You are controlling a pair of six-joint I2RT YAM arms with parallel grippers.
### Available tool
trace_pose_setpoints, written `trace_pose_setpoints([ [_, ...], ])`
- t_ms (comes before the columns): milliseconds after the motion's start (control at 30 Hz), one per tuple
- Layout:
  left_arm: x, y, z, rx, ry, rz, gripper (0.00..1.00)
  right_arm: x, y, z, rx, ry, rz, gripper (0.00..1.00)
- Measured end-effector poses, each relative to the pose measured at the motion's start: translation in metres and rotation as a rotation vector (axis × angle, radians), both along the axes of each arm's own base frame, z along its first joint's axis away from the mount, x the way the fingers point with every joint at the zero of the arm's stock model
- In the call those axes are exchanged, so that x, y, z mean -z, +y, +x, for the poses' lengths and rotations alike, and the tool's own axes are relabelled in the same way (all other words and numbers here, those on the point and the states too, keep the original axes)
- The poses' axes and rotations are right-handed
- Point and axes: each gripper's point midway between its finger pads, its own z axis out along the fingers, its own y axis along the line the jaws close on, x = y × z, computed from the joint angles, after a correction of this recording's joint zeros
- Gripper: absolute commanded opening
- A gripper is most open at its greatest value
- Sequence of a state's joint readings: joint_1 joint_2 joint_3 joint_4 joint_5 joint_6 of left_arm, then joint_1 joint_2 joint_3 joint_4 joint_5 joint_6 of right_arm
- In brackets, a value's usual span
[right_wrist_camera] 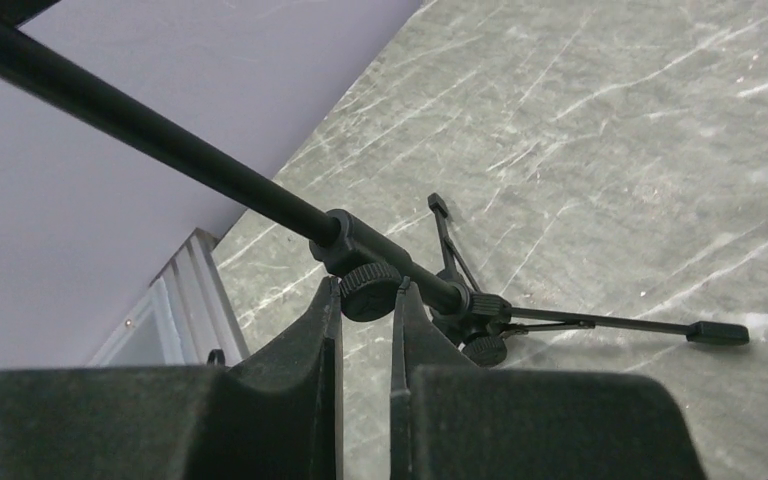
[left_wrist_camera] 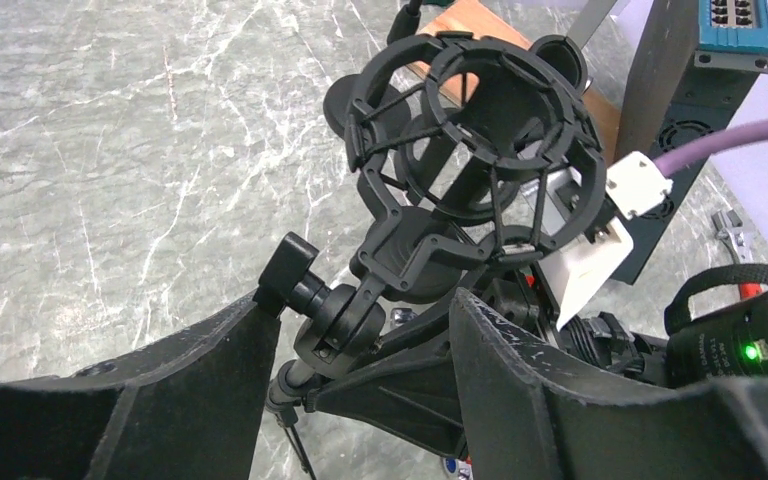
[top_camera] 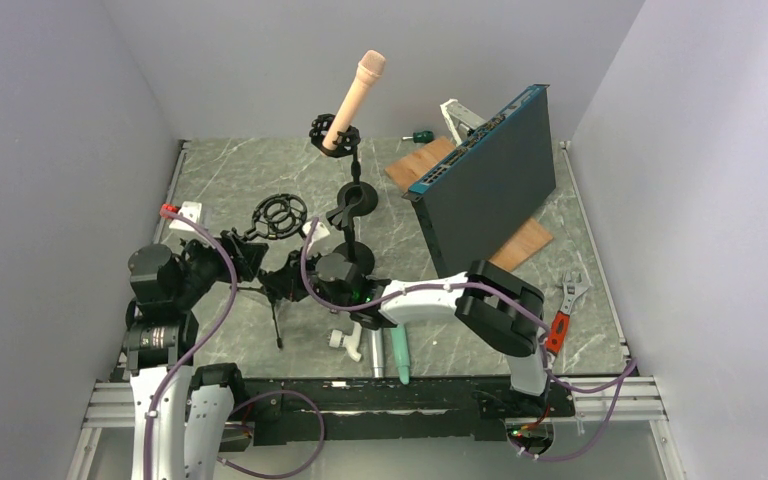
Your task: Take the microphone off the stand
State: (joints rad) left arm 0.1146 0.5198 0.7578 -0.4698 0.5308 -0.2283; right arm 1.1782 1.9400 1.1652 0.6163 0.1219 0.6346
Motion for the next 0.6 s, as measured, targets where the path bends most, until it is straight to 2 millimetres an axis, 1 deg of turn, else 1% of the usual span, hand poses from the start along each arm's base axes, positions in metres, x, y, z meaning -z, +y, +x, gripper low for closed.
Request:
trace_pose_setpoints([
  [100, 0.0003, 0.0021, 0.0026, -0.014, -0.003, -0.002, 0.57, -0.0001, -0.0001, 0.0004, -0.005, -0.045, 0.015, 0.0],
  [167, 0.0015, 0.002, 0.0035, -0.017, -0.001, -0.009, 0.55, 0.0004, -0.0024, 0.0002, -0.006, -0.069, 0.032, 0.0],
  [200, 0.0024, 0.002, 0.0042, -0.02, 0.001, -0.016, 0.55, 0.001, -0.0035, -0.0003, -0.008, -0.076, 0.039, 0.0],
  [300, 0.0053, 0.0029, 0.0066, -0.028, 0.0, -0.021, 0.64, 0.0004, -0.0029, -0.0007, -0.014, -0.094, 0.057, 0.0],
  [367, 0.0071, 0.0028, 0.0077, -0.029, 0.002, -0.028, 0.64, 0.0006, -0.0016, -0.0016, -0.023, -0.096, 0.066, 0.0],
  [467, 0.0076, 0.002, 0.0087, -0.028, 0.006, -0.038, 0.56, 0.0006, 0.0, -0.0036, -0.037, -0.094, 0.075, 0.0],
  [600, 0.0072, 0.001, 0.011, -0.023, 0.003, -0.046, 0.48, 0.0009, -0.0001, -0.0026, -0.035, -0.106, 0.071, 0.0],
])
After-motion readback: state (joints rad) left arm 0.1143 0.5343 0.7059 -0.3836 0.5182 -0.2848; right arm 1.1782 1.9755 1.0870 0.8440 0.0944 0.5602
